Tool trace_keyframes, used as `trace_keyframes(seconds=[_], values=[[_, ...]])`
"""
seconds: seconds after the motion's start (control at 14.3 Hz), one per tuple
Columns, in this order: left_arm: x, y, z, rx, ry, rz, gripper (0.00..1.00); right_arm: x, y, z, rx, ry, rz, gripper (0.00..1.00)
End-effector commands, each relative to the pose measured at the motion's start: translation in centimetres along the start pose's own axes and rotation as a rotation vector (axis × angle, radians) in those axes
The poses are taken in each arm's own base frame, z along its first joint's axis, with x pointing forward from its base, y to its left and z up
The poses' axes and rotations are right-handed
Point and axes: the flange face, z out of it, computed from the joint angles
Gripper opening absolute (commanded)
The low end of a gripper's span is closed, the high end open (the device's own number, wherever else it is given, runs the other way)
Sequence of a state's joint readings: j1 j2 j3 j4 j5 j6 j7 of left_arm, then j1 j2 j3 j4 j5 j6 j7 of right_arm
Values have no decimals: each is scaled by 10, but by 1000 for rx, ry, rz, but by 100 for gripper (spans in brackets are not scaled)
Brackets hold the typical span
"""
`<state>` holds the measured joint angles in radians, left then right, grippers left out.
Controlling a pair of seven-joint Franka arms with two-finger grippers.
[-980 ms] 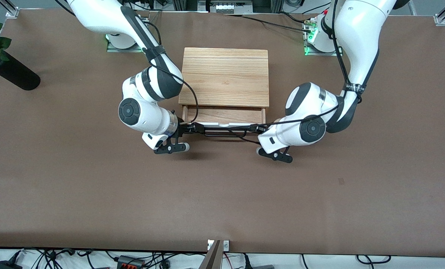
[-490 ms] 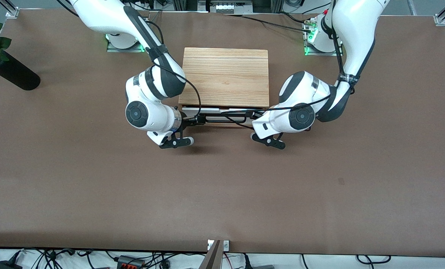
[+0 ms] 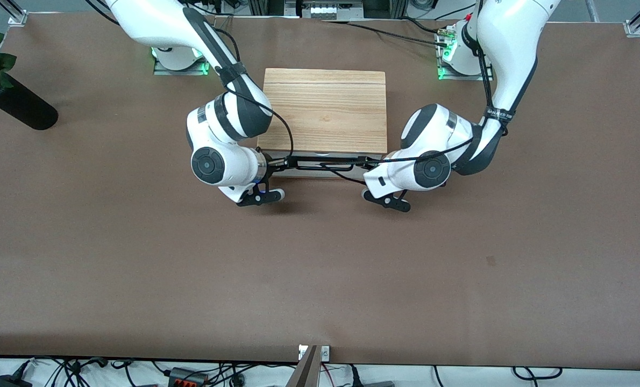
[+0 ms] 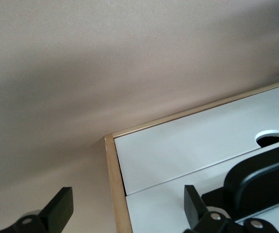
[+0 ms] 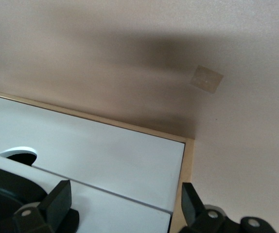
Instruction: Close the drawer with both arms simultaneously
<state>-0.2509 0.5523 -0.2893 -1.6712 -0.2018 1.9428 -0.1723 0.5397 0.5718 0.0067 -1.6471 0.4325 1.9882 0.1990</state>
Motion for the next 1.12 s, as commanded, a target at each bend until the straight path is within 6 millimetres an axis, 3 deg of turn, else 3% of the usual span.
trace_keyframes(seconds=[0.0, 0.21, 0.35, 0.56, 0.7, 0.84, 1.05], values=[[-5, -7, -16, -23, 17, -7, 100, -8, -5, 0, 3, -37, 2, 100], [7, -26, -47, -47, 73, -34, 100, -3, -1, -12, 2, -13, -6, 100], [12, -37, -65, -57, 105, -49, 100, 5, 2, -34, 13, 29, -6, 100], [14, -56, -101, -59, 163, -67, 100, 9, 20, -85, -22, 120, 0, 100], [9, -85, -128, -65, 198, -108, 100, 5, 37, -121, -100, 181, -9, 100], [-4, -105, -167, -64, 258, -142, 100, -6, 59, -157, -207, 203, -15, 100], [-33, -152, -217, -63, 252, -214, 100, -32, 83, -209, -374, 232, -16, 100]])
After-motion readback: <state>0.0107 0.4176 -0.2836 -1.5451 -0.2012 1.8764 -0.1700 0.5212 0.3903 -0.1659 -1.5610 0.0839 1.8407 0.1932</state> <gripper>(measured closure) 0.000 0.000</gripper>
